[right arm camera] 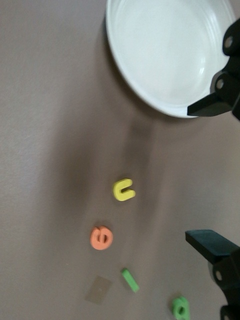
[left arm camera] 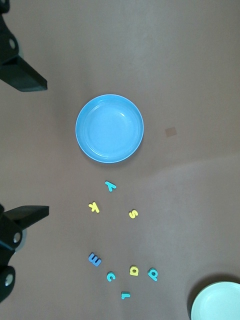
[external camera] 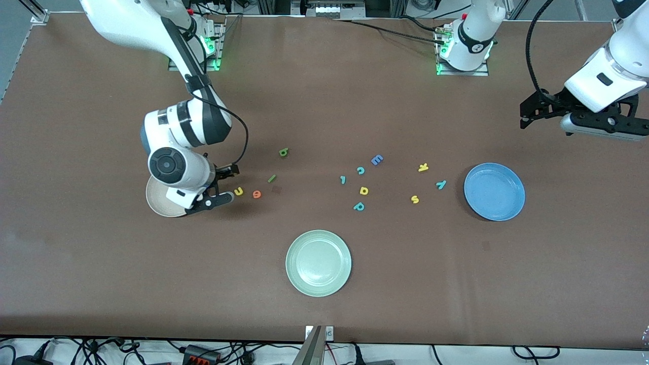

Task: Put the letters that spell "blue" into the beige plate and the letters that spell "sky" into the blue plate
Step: 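Grasp the yellow u with the right gripper while the left gripper reaches the s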

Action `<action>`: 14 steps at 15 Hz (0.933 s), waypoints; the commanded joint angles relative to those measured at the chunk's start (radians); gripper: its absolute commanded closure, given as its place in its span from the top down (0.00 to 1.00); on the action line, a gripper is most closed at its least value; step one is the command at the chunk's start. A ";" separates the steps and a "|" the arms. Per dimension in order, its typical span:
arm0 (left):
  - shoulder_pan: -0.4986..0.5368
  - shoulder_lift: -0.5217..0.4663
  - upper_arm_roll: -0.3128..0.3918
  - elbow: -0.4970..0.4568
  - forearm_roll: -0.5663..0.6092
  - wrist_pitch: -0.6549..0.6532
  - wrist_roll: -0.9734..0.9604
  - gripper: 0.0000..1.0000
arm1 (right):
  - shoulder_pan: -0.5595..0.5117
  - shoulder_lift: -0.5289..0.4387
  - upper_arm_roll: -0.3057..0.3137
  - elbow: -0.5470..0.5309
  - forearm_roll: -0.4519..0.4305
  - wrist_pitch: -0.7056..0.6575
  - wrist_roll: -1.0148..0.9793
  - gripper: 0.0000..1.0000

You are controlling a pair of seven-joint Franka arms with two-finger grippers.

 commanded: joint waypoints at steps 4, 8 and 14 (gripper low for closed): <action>-0.026 0.072 -0.022 0.020 -0.010 -0.002 -0.034 1.00 | 0.034 0.009 -0.001 -0.087 0.012 0.162 0.001 1.00; -0.067 0.144 -0.028 0.020 -0.007 0.022 -0.316 1.00 | 0.036 0.049 -0.001 -0.083 0.011 0.196 -0.001 0.99; -0.090 0.291 -0.030 0.020 -0.010 0.144 -0.388 1.00 | 0.044 0.081 -0.001 -0.083 0.011 0.234 -0.007 0.74</action>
